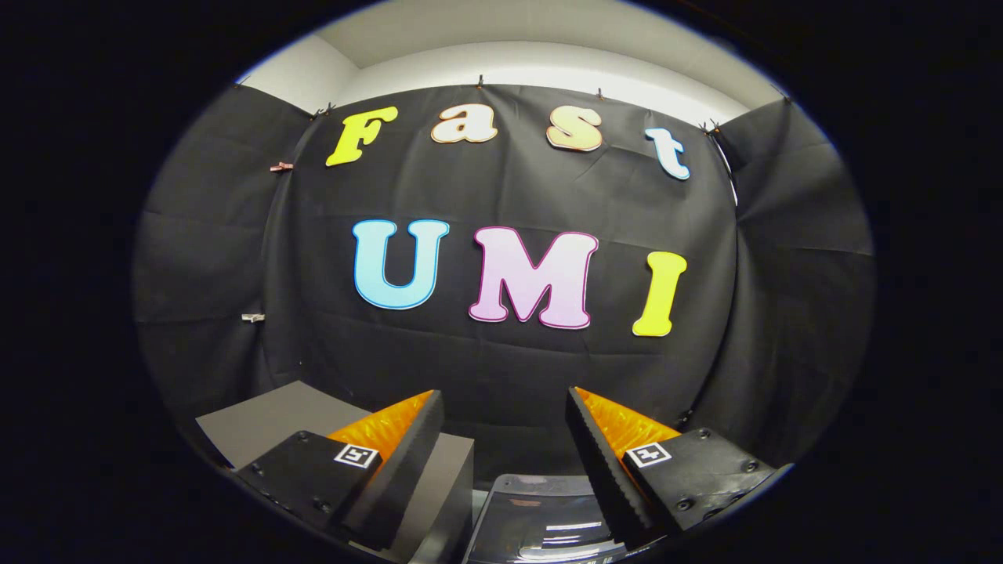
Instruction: Put the clothes into the washing machine and then close the washing machine lid.
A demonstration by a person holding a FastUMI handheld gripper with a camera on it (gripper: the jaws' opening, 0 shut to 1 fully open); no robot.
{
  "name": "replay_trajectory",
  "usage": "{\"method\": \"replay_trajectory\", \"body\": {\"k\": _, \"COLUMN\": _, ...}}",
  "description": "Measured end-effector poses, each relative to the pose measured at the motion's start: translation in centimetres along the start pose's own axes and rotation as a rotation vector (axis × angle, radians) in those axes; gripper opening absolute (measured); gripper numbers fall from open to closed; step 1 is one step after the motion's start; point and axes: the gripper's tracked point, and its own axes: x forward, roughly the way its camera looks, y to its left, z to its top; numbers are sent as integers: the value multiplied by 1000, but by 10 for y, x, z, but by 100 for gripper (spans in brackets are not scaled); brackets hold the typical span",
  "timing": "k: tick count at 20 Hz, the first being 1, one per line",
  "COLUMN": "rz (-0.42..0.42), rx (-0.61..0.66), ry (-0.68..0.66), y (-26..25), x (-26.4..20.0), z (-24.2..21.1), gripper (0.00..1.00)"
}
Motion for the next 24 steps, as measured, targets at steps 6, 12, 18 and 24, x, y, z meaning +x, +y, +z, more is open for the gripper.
{"method": "replay_trajectory", "body": {"k": 6, "rz": 4, "rx": -1, "ry": 0, "y": -1, "x": -1, "z": 1, "gripper": 99}}
{"method": "replay_trajectory", "body": {"k": 12, "rz": 1, "rx": -2, "ry": -3, "y": -1, "x": -1, "z": 1, "gripper": 99}}
{"method": "replay_trajectory", "body": {"k": 18, "rz": 0, "rx": -2, "ry": -2, "y": -2, "x": -1, "z": 1, "gripper": 99}}
{"method": "replay_trajectory", "body": {"k": 24, "rz": 0, "rx": -1, "ry": -1, "y": -2, "x": -1, "z": 0, "gripper": 99}}
